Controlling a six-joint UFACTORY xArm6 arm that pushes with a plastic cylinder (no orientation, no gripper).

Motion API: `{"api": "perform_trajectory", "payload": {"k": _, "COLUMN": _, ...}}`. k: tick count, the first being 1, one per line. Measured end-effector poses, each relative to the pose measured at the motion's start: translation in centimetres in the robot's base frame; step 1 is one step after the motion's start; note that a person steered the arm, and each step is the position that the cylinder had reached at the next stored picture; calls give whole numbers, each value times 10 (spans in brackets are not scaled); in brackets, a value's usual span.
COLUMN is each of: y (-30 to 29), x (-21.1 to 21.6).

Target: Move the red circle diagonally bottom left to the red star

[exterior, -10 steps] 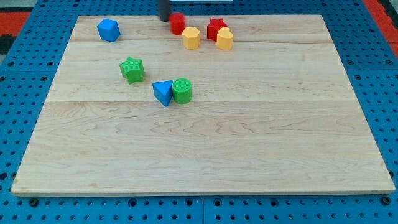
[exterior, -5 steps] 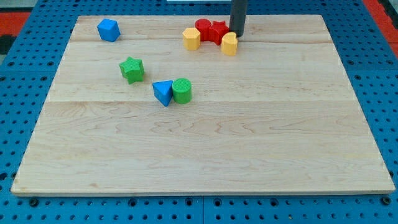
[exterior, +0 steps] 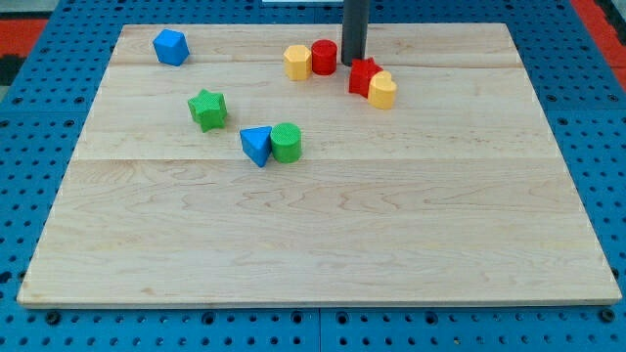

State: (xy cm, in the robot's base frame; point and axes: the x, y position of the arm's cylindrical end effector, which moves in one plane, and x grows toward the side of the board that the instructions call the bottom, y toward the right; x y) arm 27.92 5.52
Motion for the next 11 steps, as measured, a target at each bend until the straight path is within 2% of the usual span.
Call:
{"api": "perform_trajectory", "payload": {"k": 1, "y": -4, "x": -5}}
{"api": "perform_trajectory", "payload": {"k": 2, "y": -16, "x": -34}}
{"api": "perform_trajectory", "payload": {"k": 3, "y": -50, "x": -30}}
{"api": "perform_trajectory", "payload": {"k": 4, "y": -49, "x": -2}}
{"api": "perform_trajectory", "payload": {"k": 7, "y": -52, "x": -3}}
{"api": "perform_trajectory", "payload": {"k": 9, "y": -41, "x": 12}}
{"api": "perform_trajectory", "payload": {"k": 10, "y": -40, "x": 12}}
{"api": "perform_trajectory", "payload": {"k": 11, "y": -35, "x": -11}}
